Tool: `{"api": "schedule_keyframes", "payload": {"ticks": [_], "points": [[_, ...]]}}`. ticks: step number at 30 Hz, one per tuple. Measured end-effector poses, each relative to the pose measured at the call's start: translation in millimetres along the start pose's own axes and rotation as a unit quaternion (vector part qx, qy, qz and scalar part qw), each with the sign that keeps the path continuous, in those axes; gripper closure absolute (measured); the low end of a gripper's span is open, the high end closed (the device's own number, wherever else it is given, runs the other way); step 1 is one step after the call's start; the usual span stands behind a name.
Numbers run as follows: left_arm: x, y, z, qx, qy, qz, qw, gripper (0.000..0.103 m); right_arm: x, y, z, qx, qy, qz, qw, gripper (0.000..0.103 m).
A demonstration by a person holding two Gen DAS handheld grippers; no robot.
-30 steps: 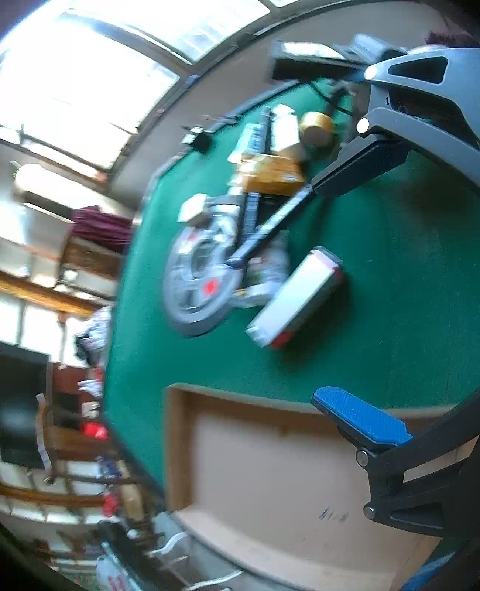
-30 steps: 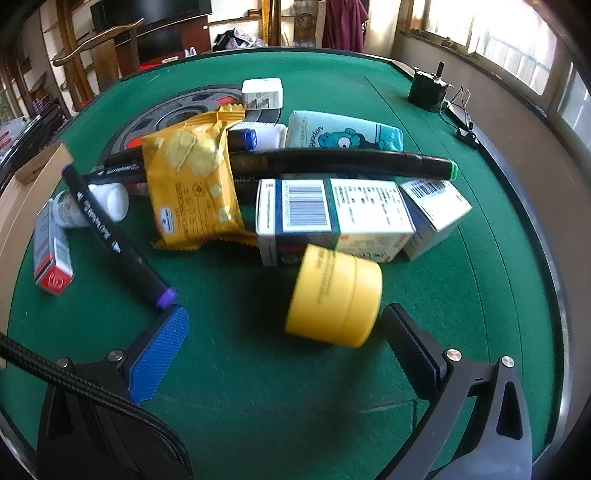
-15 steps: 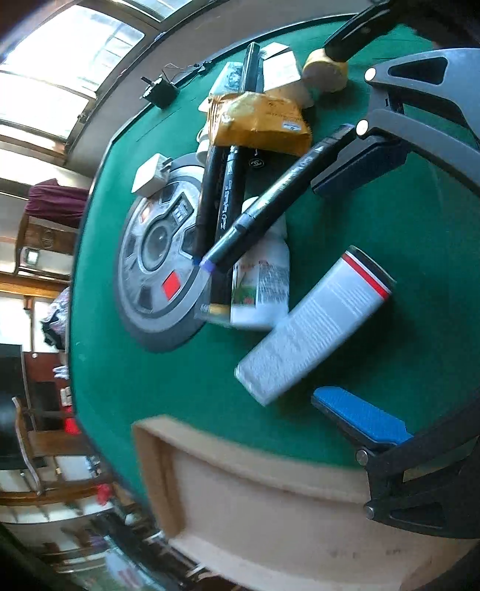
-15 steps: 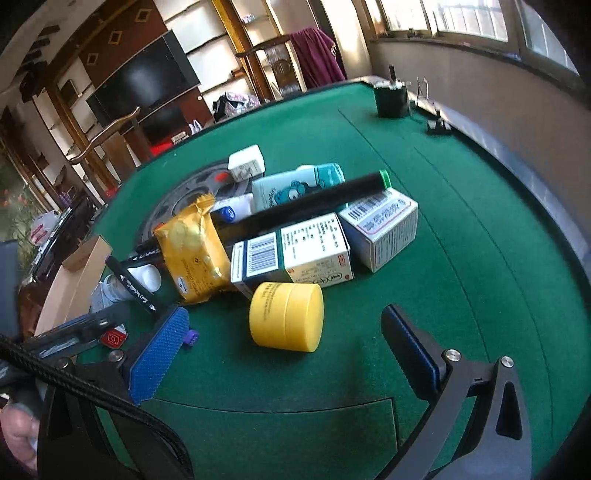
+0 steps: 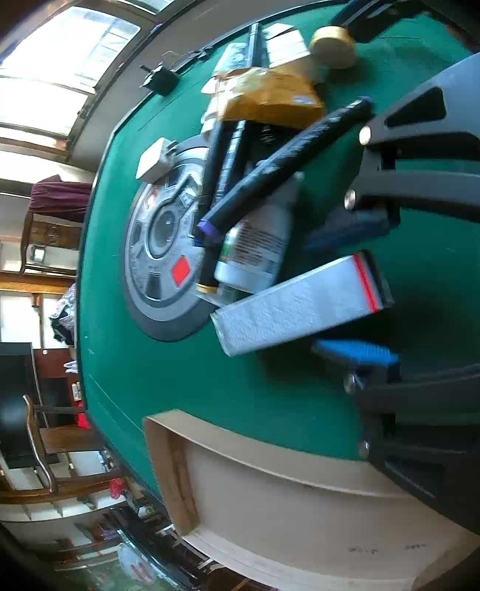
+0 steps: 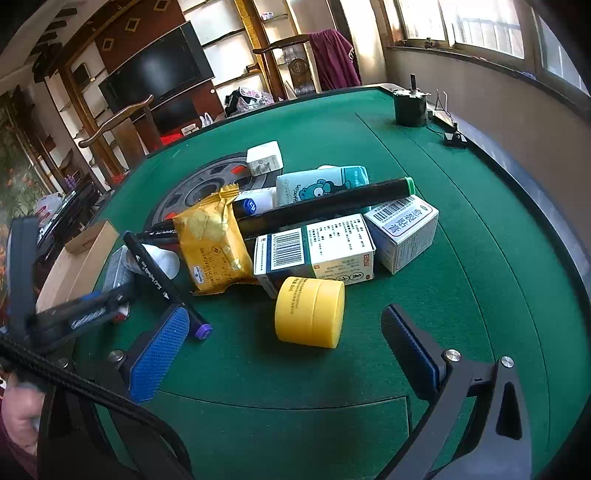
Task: Organize objects
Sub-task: 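Grasp the silver-white boxed tube with the left gripper, then carry the silver box into the cardboard tray with left gripper while right gripper carries a black marker there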
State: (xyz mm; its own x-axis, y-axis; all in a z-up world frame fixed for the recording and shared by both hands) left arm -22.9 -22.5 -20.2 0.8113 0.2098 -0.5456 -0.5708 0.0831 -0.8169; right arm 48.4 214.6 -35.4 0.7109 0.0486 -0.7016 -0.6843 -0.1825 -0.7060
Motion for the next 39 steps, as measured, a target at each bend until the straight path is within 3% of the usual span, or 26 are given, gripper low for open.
{"api": "schedule_keyframes", "payload": {"ticks": [2,4,6,11,14,16,20,22,24,26,27,28,29,34,39], "points": [[-2.0,4.7,4.0,-0.013,0.013,0.013,0.9997,0.06,-0.3,-0.8,-1.0,-0.003,-0.003,0.003,1.0,0.0],[-0.8,1.5,2.6,-0.003,0.013,0.012,0.9998,0.081,-1.1,-0.6,-3.9,-0.009,-0.013,-0.002,1.0,0.0],[1.8,-7.3,-5.2,0.045,-0.01,-0.011,0.9989,0.081,-4.4,-6.7,-12.9,-0.011,-0.037,-0.003,0.999,0.0],[8.7,-47.7,-28.4,0.094,-0.031,0.004,0.9951,0.081,-31.2,-22.7,-56.5,-0.101,-0.083,-0.001,0.991,0.0],[9.2,-72.5,-49.7,0.126,-0.053,0.005,0.9906,0.08,-41.8,-8.7,-89.3,-0.153,-0.111,-0.033,0.981,0.0],[9.8,-91.0,-68.3,0.135,-0.062,0.016,0.9888,0.08,-41.9,7.6,-107.8,-0.151,-0.138,-0.057,0.977,0.002],[10.3,-116.9,-97.0,0.134,-0.069,0.04,0.9878,0.08,-31.9,44.1,-137.6,-0.133,-0.183,-0.113,0.967,0.025],[13.1,-128.2,-112.8,0.128,-0.069,0.055,0.9879,0.08,-27.7,54.2,-146.1,-0.125,-0.197,-0.127,0.964,0.03],[12.9,-133.5,-123.7,0.121,-0.074,0.068,0.9875,0.08,-21.3,62.7,-152.3,-0.122,-0.208,-0.14,0.96,0.042],[10.7,-135.7,-131.7,0.116,-0.077,0.077,0.9872,0.08,-15.5,69.8,-159.4,-0.099,-0.226,-0.142,0.959,0.065],[10.8,-135.8,-133.8,0.114,-0.081,0.081,0.9869,0.08,-12.9,70.8,-162.8,-0.094,-0.236,-0.148,0.956,0.071],[9.5,-135.7,-137.7,0.114,-0.087,0.083,0.9862,0.08,-11.7,69.3,-165.3,-0.084,-0.245,-0.147,0.955,0.085],[7.4,-135.1,-140.2,0.116,-0.091,0.084,0.9855,0.08,-10.0,66.9,-165.8,-0.091,-0.239,-0.152,0.955,0.09],[-4.3,-137.2,-156.6,0.118,-0.108,0.093,0.9827,0.08,-11.6,55.7,-158.5,-0.123,-0.197,-0.153,0.96,0.091],[-27.4,-141.4,-164.4,0.116,-0.095,0.093,0.9843,0.08,-37.9,32.8,-165.5,-0.201,-0.132,-0.132,0.962,0.091]]}}
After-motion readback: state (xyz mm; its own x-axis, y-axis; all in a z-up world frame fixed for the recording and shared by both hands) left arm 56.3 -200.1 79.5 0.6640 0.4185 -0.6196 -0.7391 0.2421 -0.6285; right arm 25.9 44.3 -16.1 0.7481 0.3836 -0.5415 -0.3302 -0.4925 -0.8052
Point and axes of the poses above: each gripper's, at about its wrist camera, not at the fingertips, and y roughly the way its jaws point, z to its right, x to its underside, the point moved 4 cm from there along y, roughly the way its jaws point, and after that the axes turned 14 degrees about -y, right-handed, at the moved point
